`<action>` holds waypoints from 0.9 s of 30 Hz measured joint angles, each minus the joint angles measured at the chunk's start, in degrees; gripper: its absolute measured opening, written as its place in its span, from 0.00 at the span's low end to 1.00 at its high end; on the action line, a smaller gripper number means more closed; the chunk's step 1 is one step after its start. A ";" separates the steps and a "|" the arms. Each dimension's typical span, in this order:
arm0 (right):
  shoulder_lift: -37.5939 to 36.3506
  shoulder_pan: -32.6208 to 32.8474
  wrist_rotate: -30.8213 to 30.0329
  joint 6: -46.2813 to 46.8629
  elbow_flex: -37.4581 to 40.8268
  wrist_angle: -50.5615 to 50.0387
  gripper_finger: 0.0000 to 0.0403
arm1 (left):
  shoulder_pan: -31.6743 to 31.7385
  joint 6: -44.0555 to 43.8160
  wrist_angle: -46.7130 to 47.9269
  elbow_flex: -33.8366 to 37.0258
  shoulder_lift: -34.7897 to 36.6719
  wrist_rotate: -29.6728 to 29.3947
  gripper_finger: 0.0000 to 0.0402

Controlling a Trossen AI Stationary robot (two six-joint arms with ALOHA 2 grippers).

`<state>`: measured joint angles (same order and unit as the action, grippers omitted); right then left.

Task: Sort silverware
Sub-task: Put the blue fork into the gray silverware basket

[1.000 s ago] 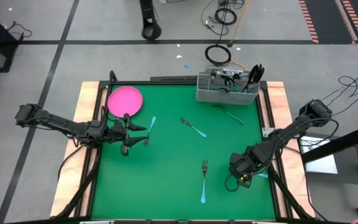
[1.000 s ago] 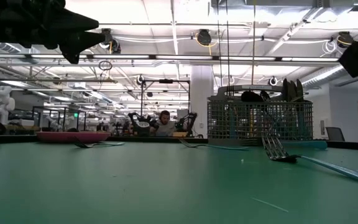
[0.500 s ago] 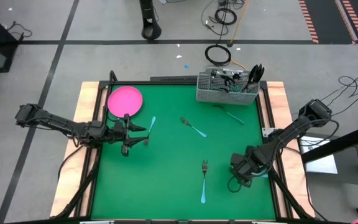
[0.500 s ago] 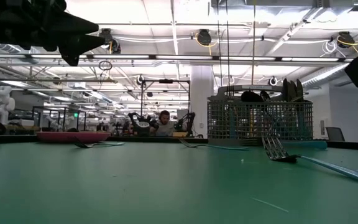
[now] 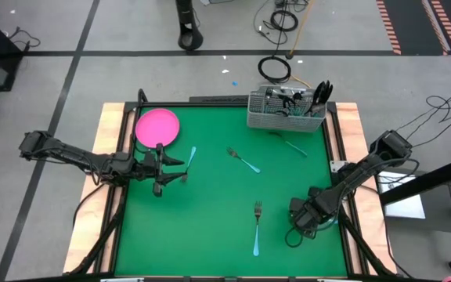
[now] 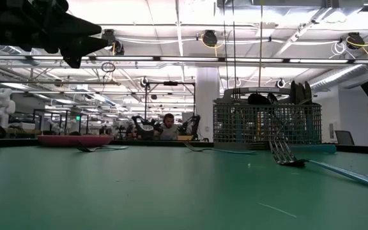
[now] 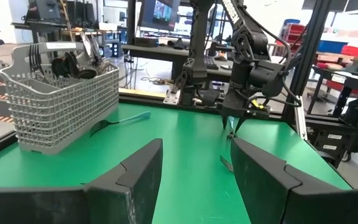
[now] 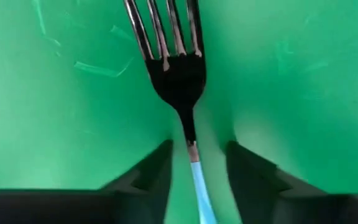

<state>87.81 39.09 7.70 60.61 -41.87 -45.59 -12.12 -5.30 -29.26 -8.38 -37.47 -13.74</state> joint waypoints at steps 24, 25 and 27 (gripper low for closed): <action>-0.22 -0.35 -15.77 2.00 -11.84 0.21 0.00 | 0.00 0.01 -0.34 0.00 0.00 -0.01 0.48; -0.22 -0.63 -17.11 1.29 -12.88 -0.17 0.00 | 0.00 0.01 -0.33 0.00 0.00 0.00 0.48; -0.22 -1.55 -19.44 -0.06 -15.29 0.03 0.00 | 0.00 0.05 -0.33 0.00 0.00 0.00 0.48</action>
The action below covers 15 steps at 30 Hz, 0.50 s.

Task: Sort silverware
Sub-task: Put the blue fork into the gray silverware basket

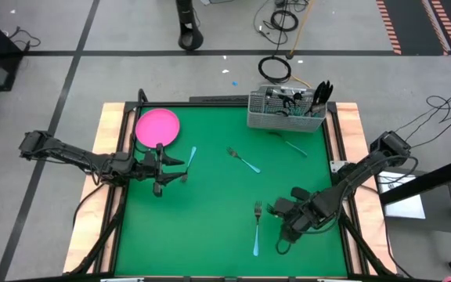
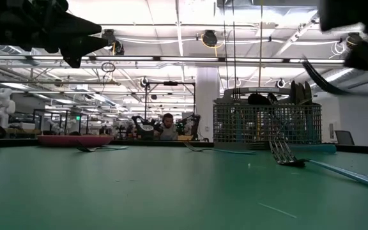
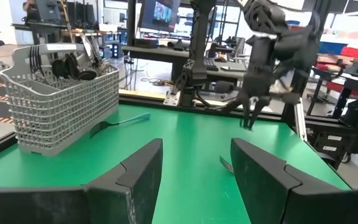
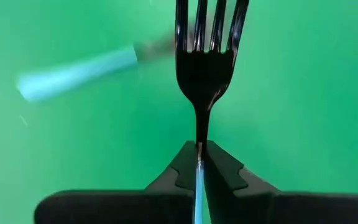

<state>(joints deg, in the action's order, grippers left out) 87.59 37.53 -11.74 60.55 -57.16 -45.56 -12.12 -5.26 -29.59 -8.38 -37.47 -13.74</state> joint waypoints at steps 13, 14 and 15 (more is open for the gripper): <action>-0.11 -7.96 -24.13 -13.91 -12.75 -0.08 0.00 | 0.00 1.14 -1.74 0.00 0.00 0.00 0.48; -0.13 -9.03 -26.16 -14.18 -13.15 -0.11 0.00 | 0.00 1.16 -1.84 0.00 0.00 0.00 0.48; -0.13 -10.29 -27.83 -14.67 -13.47 -0.09 0.00 | 0.00 1.18 -2.02 0.00 0.00 0.00 0.48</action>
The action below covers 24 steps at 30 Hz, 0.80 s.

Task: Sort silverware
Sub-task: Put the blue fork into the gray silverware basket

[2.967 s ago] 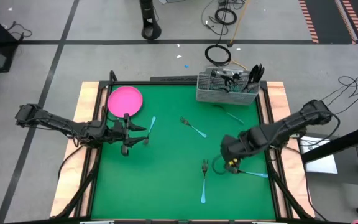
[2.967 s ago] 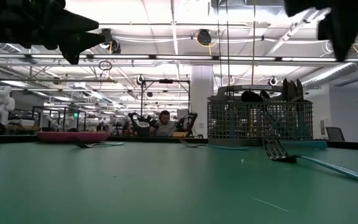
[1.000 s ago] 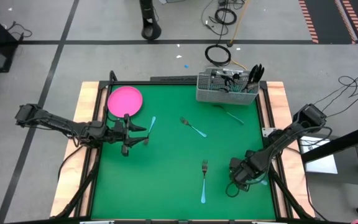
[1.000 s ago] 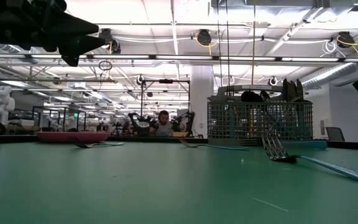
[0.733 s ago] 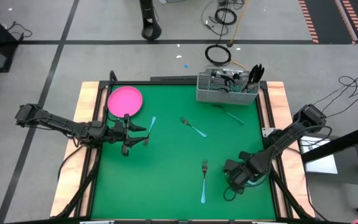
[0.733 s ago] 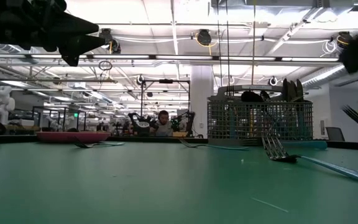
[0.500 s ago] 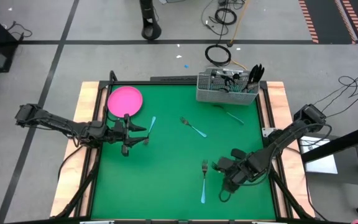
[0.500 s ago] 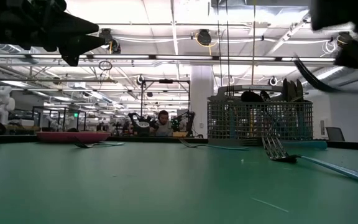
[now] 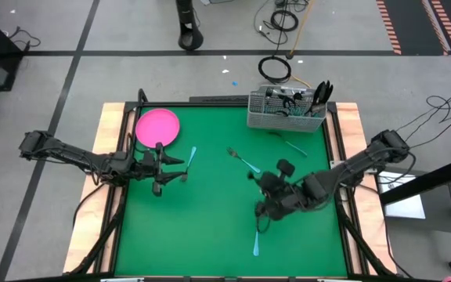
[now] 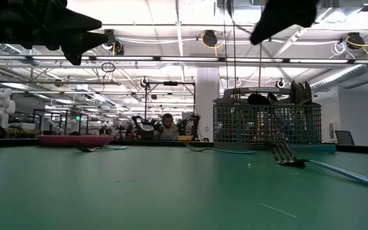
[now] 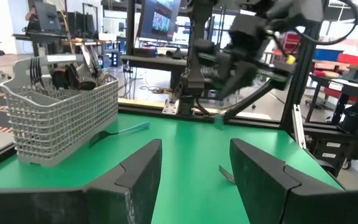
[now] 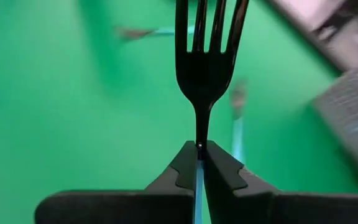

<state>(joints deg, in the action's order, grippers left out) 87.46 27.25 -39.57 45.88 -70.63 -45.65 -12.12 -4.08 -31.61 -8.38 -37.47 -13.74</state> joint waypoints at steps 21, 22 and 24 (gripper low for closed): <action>-6.99 -36.81 2.92 -35.58 -0.20 17.98 0.00 | -0.01 1.43 -0.73 0.00 0.00 0.44 0.48; -7.41 -38.42 3.48 -36.80 -0.20 19.78 0.00 | 0.00 1.42 -0.73 0.00 0.00 0.81 0.48; -7.54 -41.01 3.63 -39.88 -0.22 23.40 0.00 | 0.00 1.42 -0.79 0.00 0.00 1.56 0.48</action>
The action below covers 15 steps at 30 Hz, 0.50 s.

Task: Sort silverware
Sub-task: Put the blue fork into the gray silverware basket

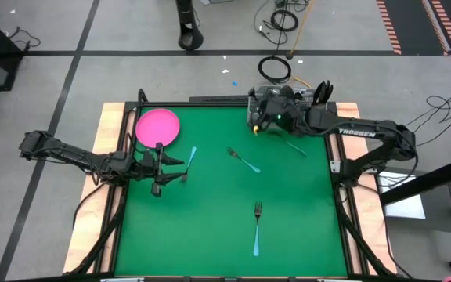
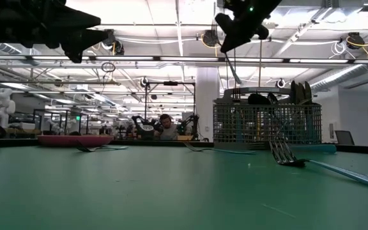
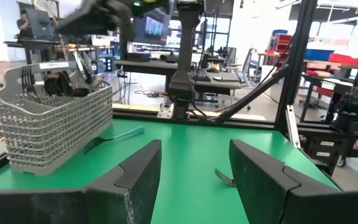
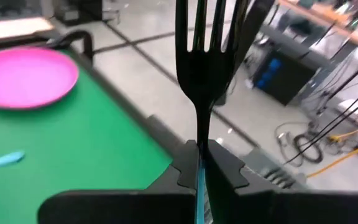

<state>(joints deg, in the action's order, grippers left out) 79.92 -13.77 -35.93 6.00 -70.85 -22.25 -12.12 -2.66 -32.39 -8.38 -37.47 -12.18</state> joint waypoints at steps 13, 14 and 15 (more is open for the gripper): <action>0.44 -10.57 -0.04 -6.05 14.21 26.91 0.00 | -0.02 0.48 -0.03 0.00 0.00 0.02 0.48; 0.36 -10.76 0.09 -6.11 15.14 28.59 0.00 | 0.00 0.54 -0.03 0.00 0.00 0.02 0.48; 0.34 -11.09 0.14 -6.29 15.83 29.83 0.00 | 0.00 0.87 -0.03 0.00 0.00 0.02 0.48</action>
<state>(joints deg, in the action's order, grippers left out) 80.26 -24.86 -35.79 -0.30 -55.01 7.58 -12.12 -1.78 -32.42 -8.38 -37.47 -12.16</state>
